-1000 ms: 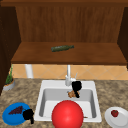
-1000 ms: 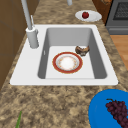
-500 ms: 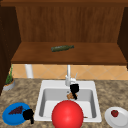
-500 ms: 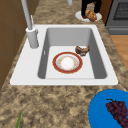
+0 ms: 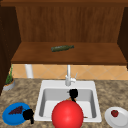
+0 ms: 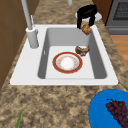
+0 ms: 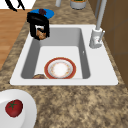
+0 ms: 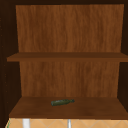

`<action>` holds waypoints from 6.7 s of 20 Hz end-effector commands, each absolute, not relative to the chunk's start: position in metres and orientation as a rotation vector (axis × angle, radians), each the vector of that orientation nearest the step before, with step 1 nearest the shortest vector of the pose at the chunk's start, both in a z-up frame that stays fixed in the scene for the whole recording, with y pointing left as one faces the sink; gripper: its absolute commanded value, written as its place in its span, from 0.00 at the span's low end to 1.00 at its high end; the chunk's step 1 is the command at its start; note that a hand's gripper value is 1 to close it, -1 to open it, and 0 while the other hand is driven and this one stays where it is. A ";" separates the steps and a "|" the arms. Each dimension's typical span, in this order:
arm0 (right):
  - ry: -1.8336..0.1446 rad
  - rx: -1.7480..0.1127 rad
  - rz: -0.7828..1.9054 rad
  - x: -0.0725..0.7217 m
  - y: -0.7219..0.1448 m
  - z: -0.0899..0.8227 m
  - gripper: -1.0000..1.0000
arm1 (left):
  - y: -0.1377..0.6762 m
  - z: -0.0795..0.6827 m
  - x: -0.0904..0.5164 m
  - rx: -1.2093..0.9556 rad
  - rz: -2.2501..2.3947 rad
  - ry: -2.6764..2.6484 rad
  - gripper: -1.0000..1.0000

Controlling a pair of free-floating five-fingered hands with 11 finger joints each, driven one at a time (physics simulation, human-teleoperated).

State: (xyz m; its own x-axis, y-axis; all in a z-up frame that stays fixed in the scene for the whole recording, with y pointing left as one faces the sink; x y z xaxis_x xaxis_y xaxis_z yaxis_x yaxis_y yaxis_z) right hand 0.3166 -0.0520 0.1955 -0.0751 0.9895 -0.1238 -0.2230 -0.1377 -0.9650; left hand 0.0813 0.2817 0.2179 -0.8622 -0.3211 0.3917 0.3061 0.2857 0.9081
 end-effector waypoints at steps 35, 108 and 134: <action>-0.998 -1.128 1.453 0.432 -0.043 -0.122 1.00 | 0.282 0.218 0.081 0.013 -1.617 -2.050 0.50; -1.410 -0.611 1.354 0.413 -0.208 0.222 0.00 | 0.282 0.218 0.081 0.013 -1.617 -2.050 0.50; -1.306 -0.690 1.428 0.524 -0.161 0.308 0.00 | 0.282 0.218 0.081 0.013 -1.617 -2.050 0.50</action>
State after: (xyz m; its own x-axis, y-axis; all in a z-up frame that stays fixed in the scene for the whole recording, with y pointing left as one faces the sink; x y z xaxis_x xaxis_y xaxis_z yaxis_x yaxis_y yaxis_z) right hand 0.5112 -0.1595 0.3096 -0.3191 0.8984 0.3017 -0.2431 0.2301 -0.9423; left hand 0.0813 0.2817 0.2179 -0.8622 -0.3211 0.3917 0.3061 0.2857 0.9081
